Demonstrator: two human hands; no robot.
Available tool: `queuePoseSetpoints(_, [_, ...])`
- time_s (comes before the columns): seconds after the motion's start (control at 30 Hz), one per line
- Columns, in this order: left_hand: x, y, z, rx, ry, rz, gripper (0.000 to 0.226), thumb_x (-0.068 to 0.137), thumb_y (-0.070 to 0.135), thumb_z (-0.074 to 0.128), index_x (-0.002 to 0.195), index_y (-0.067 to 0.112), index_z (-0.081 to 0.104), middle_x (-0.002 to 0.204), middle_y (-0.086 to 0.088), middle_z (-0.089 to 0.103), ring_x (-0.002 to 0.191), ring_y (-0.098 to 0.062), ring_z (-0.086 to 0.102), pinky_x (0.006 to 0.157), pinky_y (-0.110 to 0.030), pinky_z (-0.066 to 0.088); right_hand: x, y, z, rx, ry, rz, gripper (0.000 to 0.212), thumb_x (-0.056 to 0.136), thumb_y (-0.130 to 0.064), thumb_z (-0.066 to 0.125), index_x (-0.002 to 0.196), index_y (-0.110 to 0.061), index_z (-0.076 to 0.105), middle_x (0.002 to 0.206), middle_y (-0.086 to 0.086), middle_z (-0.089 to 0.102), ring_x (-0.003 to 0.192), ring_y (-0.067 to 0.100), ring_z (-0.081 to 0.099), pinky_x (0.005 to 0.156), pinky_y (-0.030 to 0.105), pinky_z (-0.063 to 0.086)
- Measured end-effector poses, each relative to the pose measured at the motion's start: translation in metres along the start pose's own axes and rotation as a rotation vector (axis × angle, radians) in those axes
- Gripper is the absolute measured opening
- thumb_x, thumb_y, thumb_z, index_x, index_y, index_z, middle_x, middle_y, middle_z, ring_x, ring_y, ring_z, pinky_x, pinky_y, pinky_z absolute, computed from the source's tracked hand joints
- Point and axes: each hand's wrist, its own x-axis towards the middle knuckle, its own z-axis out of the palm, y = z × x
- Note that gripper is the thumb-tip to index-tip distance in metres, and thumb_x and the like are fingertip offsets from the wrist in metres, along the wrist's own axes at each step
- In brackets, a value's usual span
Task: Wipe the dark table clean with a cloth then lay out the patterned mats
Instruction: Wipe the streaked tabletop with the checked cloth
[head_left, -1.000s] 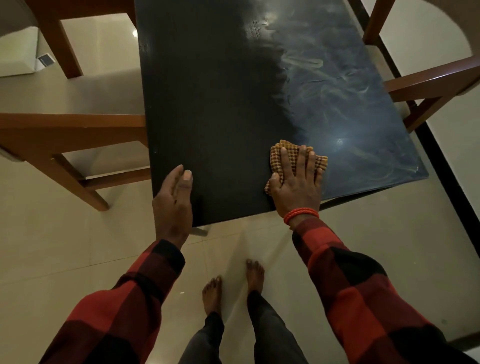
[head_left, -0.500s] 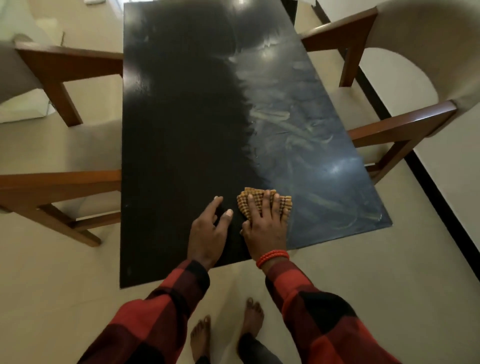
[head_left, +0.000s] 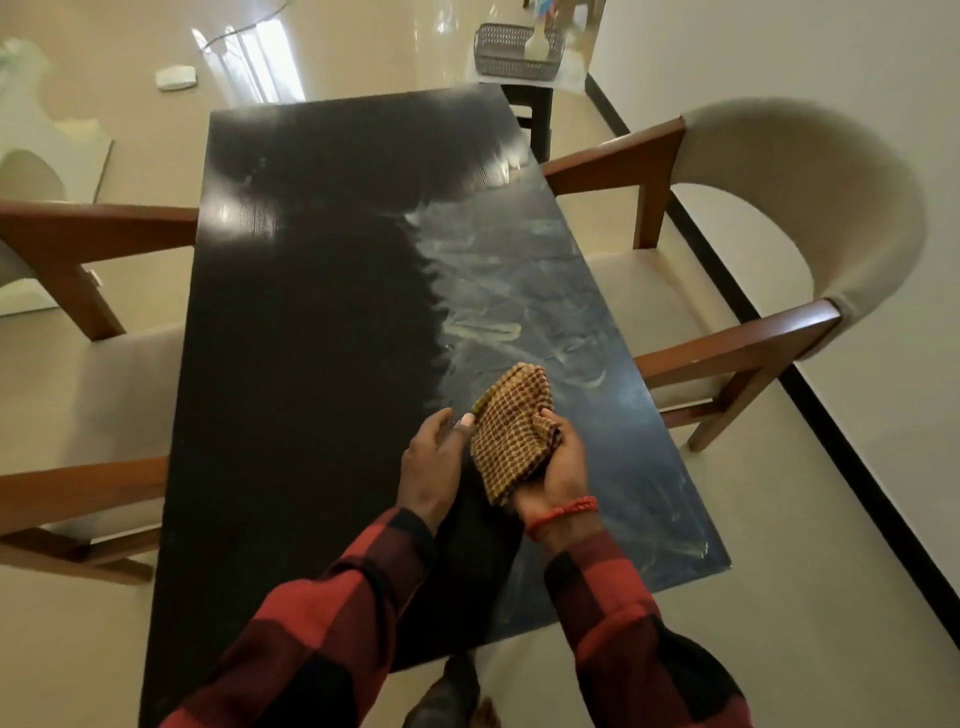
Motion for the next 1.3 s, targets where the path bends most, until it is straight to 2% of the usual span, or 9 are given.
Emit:
queuePoseSetpoints(0.13, [0.045, 0.023, 0.011, -0.313, -0.091, -0.145, 0.049, 0.084, 0.053, 0.068, 0.121, 0.020, 0.069, 0.114, -0.001, 0.074, 0.109, -0.019, 0.069, 0.101, -0.045, 0.052, 0.019, -0.026, 0.014, 0.102, -0.134, 0.038, 0.048, 0.100, -0.029, 0.035, 0.119, -0.003, 0.070, 0.133, 0.022, 0.061, 0.125, 0.039, 0.054, 0.116, 0.056, 0.030])
queuePoseSetpoints(0.37, [0.127, 0.058, 0.024, -0.577, -0.117, -0.115, 0.026, 0.084, 0.011, 0.077, 0.110, 0.008, 0.073, 0.108, -0.013, 0.075, 0.102, -0.027, 0.072, 0.087, -0.040, 0.059, 0.075, -0.067, 0.044, 0.113, -0.259, -0.001, 0.072, 0.093, -0.053, 0.056, 0.142, 0.001, 0.050, 0.145, 0.028, 0.049, 0.136, 0.044, 0.044, 0.115, 0.061, 0.030])
queuePoseSetpoints(0.53, [0.182, 0.088, 0.032, -0.604, -0.149, -0.103, 0.025, 0.088, 0.010, 0.073, 0.111, 0.005, 0.071, 0.108, -0.015, 0.075, 0.101, -0.028, 0.072, 0.081, -0.038, 0.059, 0.119, -0.088, 0.072, -0.129, -0.279, -0.114, 0.053, 0.081, -0.016, 0.071, 0.130, 0.000, 0.061, 0.136, 0.028, 0.057, 0.126, 0.044, 0.055, 0.104, 0.059, 0.045])
queuePoseSetpoints(0.67, [0.225, 0.116, 0.054, -0.540, -0.059, -0.052, 0.019, 0.090, 0.010, 0.072, 0.108, 0.007, 0.071, 0.101, -0.009, 0.077, 0.096, -0.024, 0.073, 0.080, -0.035, 0.060, 0.168, -0.104, 0.094, -0.122, -0.146, -0.078, 0.035, 0.086, -0.006, 0.063, 0.120, 0.002, 0.065, 0.122, 0.026, 0.066, 0.108, 0.039, 0.067, 0.088, 0.050, 0.057])
queuePoseSetpoints(0.83, [0.278, 0.146, 0.048, -0.010, 0.120, 0.195, 0.033, 0.093, 0.022, 0.070, 0.124, 0.015, 0.065, 0.110, 0.003, 0.070, 0.102, -0.010, 0.065, 0.090, -0.028, 0.055, 0.244, -0.171, 0.126, -0.176, -0.163, -0.209, 0.042, 0.092, -0.019, 0.057, 0.130, -0.002, 0.058, 0.130, 0.023, 0.061, 0.124, 0.043, 0.056, 0.103, 0.060, 0.045])
queuePoseSetpoints(0.97, [0.304, 0.143, 0.021, 0.446, 0.180, 0.451, 0.047, 0.095, 0.033, 0.066, 0.139, 0.020, 0.055, 0.138, 0.003, 0.056, 0.129, -0.013, 0.051, 0.106, -0.027, 0.039, 0.324, -0.219, 0.173, -0.707, -0.181, -0.515, 0.034, 0.097, -0.026, 0.059, 0.131, -0.021, 0.060, 0.132, 0.012, 0.062, 0.123, 0.033, 0.059, 0.104, 0.053, 0.048])
queuePoseSetpoints(1.1, [0.323, 0.130, 0.008, 0.515, 0.152, 0.377, 0.058, 0.096, 0.039, 0.063, 0.148, 0.022, 0.044, 0.149, 0.001, 0.046, 0.138, -0.015, 0.042, 0.112, -0.034, 0.036, 0.412, -0.226, 0.184, -1.705, -0.107, -0.818, 0.061, 0.100, -0.039, 0.050, 0.156, -0.028, 0.027, 0.161, 0.007, 0.030, 0.148, 0.028, 0.027, 0.120, 0.053, 0.022])
queuePoseSetpoints(1.2, [0.336, 0.117, 0.006, 0.581, 0.158, 0.372, 0.055, 0.097, 0.038, 0.062, 0.146, 0.017, 0.046, 0.150, -0.001, 0.046, 0.140, -0.018, 0.041, 0.115, -0.040, 0.037, 0.451, -0.213, 0.173, -2.299, -0.096, -0.777, 0.071, 0.100, -0.056, 0.035, 0.159, -0.022, 0.014, 0.168, 0.006, 0.006, 0.154, 0.025, 0.000, 0.123, 0.053, 0.002])
queuePoseSetpoints(1.3, [0.348, 0.111, 0.004, 0.642, 0.188, 0.390, 0.053, 0.097, 0.038, 0.061, 0.144, 0.015, 0.049, 0.153, -0.004, 0.044, 0.143, -0.019, 0.037, 0.117, -0.043, 0.035, 0.464, -0.209, 0.167, -2.442, -0.065, -0.780, 0.110, 0.078, -0.092, 0.022, 0.160, -0.022, 0.004, 0.167, 0.007, -0.005, 0.154, 0.026, -0.008, 0.122, 0.050, -0.007])
